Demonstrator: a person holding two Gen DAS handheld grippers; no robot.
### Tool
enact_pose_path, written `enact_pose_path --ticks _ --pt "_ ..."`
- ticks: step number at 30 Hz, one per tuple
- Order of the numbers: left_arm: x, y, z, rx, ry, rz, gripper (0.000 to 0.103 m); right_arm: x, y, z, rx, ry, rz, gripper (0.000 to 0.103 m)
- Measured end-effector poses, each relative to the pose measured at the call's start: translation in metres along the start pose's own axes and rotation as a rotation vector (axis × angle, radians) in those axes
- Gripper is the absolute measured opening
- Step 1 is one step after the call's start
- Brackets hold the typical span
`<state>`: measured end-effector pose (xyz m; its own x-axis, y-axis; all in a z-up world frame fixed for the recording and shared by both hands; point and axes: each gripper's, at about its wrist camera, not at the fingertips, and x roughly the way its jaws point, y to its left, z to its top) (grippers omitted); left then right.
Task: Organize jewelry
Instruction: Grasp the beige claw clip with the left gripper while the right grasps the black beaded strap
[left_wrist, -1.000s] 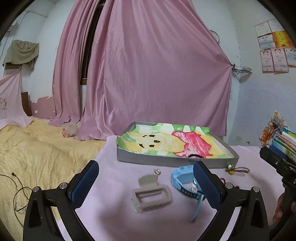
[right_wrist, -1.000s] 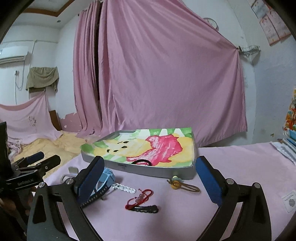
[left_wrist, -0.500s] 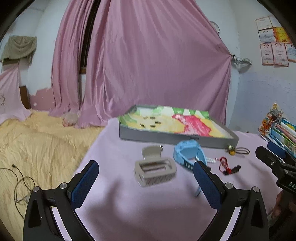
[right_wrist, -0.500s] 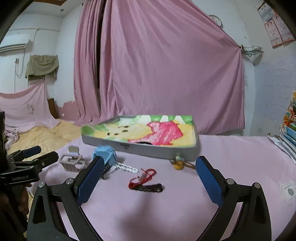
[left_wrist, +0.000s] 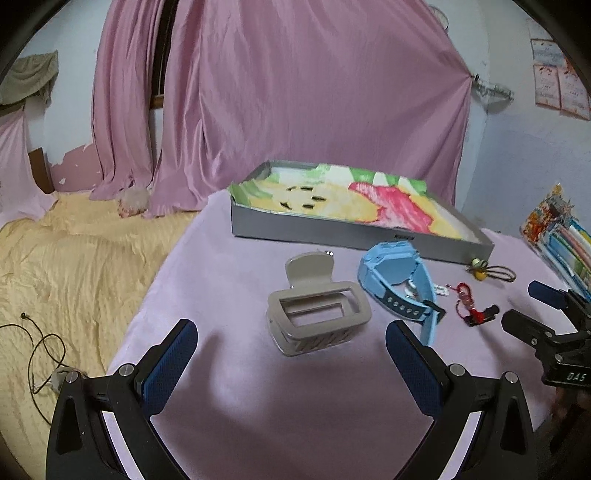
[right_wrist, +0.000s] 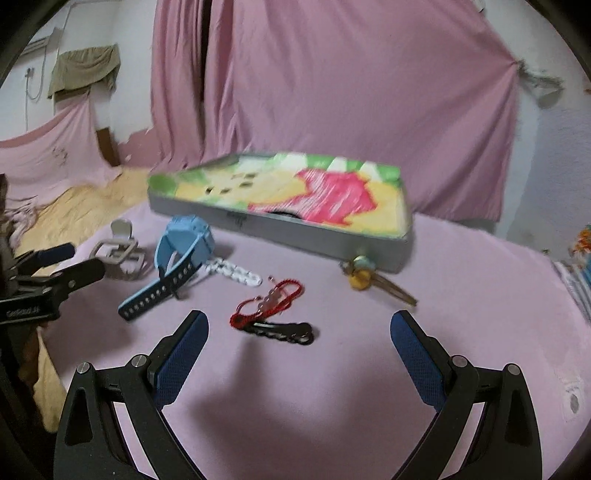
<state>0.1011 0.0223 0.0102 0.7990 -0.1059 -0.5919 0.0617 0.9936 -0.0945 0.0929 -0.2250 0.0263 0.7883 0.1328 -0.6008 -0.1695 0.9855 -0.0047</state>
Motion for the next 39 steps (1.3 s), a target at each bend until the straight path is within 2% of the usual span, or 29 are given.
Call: enact_pose_path --ticks 4,7,10,15,19,21,22,25,26,28,30,36,39 --pt "0.013 -0.004 0.003 0.022 0.070 0.014 0.102 0.014 -0.006 0.003 0.000 0.089 0.105 0.097" --pt "0.022 -0.007 0.005 0.031 0.113 0.022 0.102 0.020 -0.006 0.007 -0.031 0.117 0.106 0.096" --pt "0.024 -0.007 0.007 0.029 0.135 0.015 0.102 0.024 -0.003 0.010 -0.087 0.140 0.100 0.089" --pt "0.025 -0.009 0.011 0.039 0.135 0.029 0.102 0.033 0.002 0.015 -0.156 0.175 0.100 0.070" --pt "0.026 -0.012 0.014 0.046 0.131 0.029 0.102 0.036 0.006 0.015 -0.172 0.187 0.129 0.060" --pt "0.026 -0.013 0.014 0.049 0.129 0.019 0.102 0.036 0.007 0.014 -0.177 0.194 0.142 0.050" --pt "0.025 -0.013 0.015 0.050 0.125 0.015 0.102 0.036 0.007 0.013 -0.172 0.193 0.155 0.047" --pt "0.024 -0.012 0.016 0.047 0.113 0.011 0.093 0.035 0.005 0.011 -0.154 0.194 0.190 0.043" --pt "0.025 -0.012 0.016 0.048 0.116 0.013 0.084 0.034 0.005 0.010 -0.155 0.192 0.192 0.043" --pt "0.026 -0.012 0.016 0.049 0.126 0.010 0.074 0.031 0.006 0.007 -0.159 0.191 0.198 0.037" --pt "0.027 -0.011 0.016 0.047 0.133 0.000 0.065 0.029 0.006 0.006 -0.159 0.191 0.200 0.027" --pt "0.022 -0.012 0.014 0.044 0.125 -0.012 0.064 0.025 0.007 0.003 -0.150 0.181 0.214 0.014" --pt "0.020 -0.014 0.011 0.046 0.123 -0.020 0.064 0.023 0.009 0.001 -0.145 0.174 0.231 0.014"
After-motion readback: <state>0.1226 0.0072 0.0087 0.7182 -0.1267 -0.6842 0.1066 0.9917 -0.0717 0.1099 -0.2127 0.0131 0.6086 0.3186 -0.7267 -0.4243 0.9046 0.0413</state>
